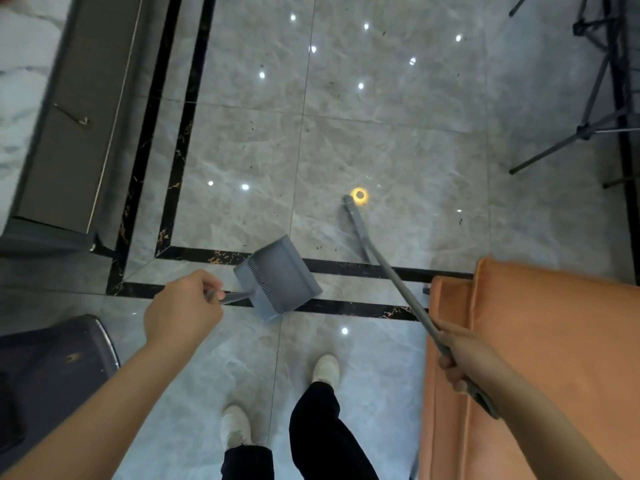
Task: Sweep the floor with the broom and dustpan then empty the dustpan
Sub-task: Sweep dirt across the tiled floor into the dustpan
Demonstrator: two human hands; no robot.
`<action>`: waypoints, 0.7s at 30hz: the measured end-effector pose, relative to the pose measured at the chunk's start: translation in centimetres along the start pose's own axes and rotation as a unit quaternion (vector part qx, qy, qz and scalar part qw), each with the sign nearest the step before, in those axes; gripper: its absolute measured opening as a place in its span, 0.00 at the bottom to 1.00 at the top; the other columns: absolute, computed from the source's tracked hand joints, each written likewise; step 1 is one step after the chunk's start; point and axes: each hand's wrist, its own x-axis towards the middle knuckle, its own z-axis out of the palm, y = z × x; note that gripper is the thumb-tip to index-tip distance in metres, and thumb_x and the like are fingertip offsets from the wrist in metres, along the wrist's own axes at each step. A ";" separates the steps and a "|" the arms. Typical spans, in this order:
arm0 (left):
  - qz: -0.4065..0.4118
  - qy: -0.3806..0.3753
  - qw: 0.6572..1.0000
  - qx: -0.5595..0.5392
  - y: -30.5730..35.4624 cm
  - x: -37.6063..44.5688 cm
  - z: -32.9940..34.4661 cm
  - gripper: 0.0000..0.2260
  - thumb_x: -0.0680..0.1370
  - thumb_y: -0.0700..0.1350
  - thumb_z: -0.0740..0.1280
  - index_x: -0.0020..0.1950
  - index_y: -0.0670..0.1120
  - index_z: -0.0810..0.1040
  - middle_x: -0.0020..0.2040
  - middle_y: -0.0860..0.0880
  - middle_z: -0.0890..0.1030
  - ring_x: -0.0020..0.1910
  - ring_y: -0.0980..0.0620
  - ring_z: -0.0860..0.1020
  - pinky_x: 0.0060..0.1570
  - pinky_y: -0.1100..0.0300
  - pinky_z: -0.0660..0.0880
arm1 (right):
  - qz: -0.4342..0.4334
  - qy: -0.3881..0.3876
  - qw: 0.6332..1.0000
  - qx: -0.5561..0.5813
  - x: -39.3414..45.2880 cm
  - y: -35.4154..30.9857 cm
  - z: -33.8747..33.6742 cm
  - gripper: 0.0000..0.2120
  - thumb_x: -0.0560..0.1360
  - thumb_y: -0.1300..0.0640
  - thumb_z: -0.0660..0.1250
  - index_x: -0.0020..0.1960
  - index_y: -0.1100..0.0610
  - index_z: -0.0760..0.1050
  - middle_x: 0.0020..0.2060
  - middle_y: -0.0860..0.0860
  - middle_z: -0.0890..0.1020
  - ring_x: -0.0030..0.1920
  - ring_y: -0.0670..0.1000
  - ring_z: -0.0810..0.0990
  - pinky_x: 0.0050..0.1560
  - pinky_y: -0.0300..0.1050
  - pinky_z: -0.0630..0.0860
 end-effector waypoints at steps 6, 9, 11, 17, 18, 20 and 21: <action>0.000 -0.002 1.000 0.009 0.5 -0.4 0.6 0.05 0.77 0.43 0.65 0.50 0.51 0.79 0.40 0.52 0.79 0.37 0.49 0.75 0.34 0.59 0.69 | -0.017 0.001 0.997 -0.081 1.1 -1.8 1.3 0.20 0.81 0.62 0.51 0.71 0.52 0.68 0.27 0.54 0.67 0.18 0.48 0.62 0.17 0.33 0.62; 0.003 0.001 1.000 0.016 0.3 -0.2 0.4 0.05 0.77 0.44 0.65 0.51 0.51 0.79 0.42 0.51 0.81 0.36 0.50 0.74 0.32 0.60 0.67 | 0.005 -0.049 0.991 -0.126 0.5 -1.6 2.8 0.21 0.81 0.62 0.51 0.71 0.50 0.67 0.26 0.54 0.68 0.16 0.46 0.63 0.18 0.35 0.63; 0.004 -0.003 1.000 0.017 0.0 0.1 0.2 0.05 0.78 0.44 0.64 0.51 0.51 0.78 0.43 0.51 0.81 0.36 0.51 0.74 0.32 0.60 0.67 | 0.027 -0.076 0.990 -0.120 -0.3 -1.3 3.0 0.19 0.81 0.60 0.53 0.71 0.49 0.67 0.27 0.54 0.66 0.17 0.46 0.62 0.19 0.34 0.60; -0.001 -0.016 1.000 0.002 -0.3 0.2 0.1 0.06 0.78 0.44 0.63 0.52 0.51 0.78 0.45 0.50 0.82 0.38 0.51 0.74 0.36 0.59 0.69 | 0.005 -0.060 0.992 -0.111 -2.0 -2.9 3.2 0.18 0.82 0.59 0.54 0.69 0.49 0.69 0.25 0.54 0.66 0.17 0.47 0.61 0.17 0.32 0.59; -0.004 -0.020 1.000 0.001 -0.3 0.1 0.1 0.07 0.78 0.44 0.63 0.53 0.51 0.78 0.46 0.50 0.82 0.38 0.51 0.73 0.36 0.60 0.69 | -0.013 -0.051 0.991 -0.120 -1.9 -3.3 3.9 0.18 0.82 0.60 0.54 0.69 0.49 0.69 0.24 0.54 0.67 0.16 0.47 0.61 0.17 0.32 0.60; -0.003 -0.026 1.000 0.002 0.0 -0.1 0.3 0.07 0.79 0.43 0.62 0.53 0.51 0.78 0.46 0.50 0.82 0.39 0.51 0.73 0.37 0.59 0.69 | -0.037 -0.033 0.990 -0.129 -1.3 -3.8 5.2 0.19 0.82 0.61 0.53 0.70 0.49 0.69 0.22 0.53 0.67 0.16 0.47 0.62 0.18 0.33 0.61; -0.003 -0.029 1.000 0.004 0.0 -0.2 0.2 0.08 0.79 0.43 0.62 0.54 0.51 0.78 0.47 0.50 0.82 0.39 0.50 0.73 0.37 0.59 0.69 | -0.039 -0.029 0.989 -0.136 -0.9 -4.0 6.2 0.19 0.82 0.61 0.53 0.70 0.50 0.69 0.22 0.53 0.67 0.17 0.48 0.62 0.19 0.33 0.61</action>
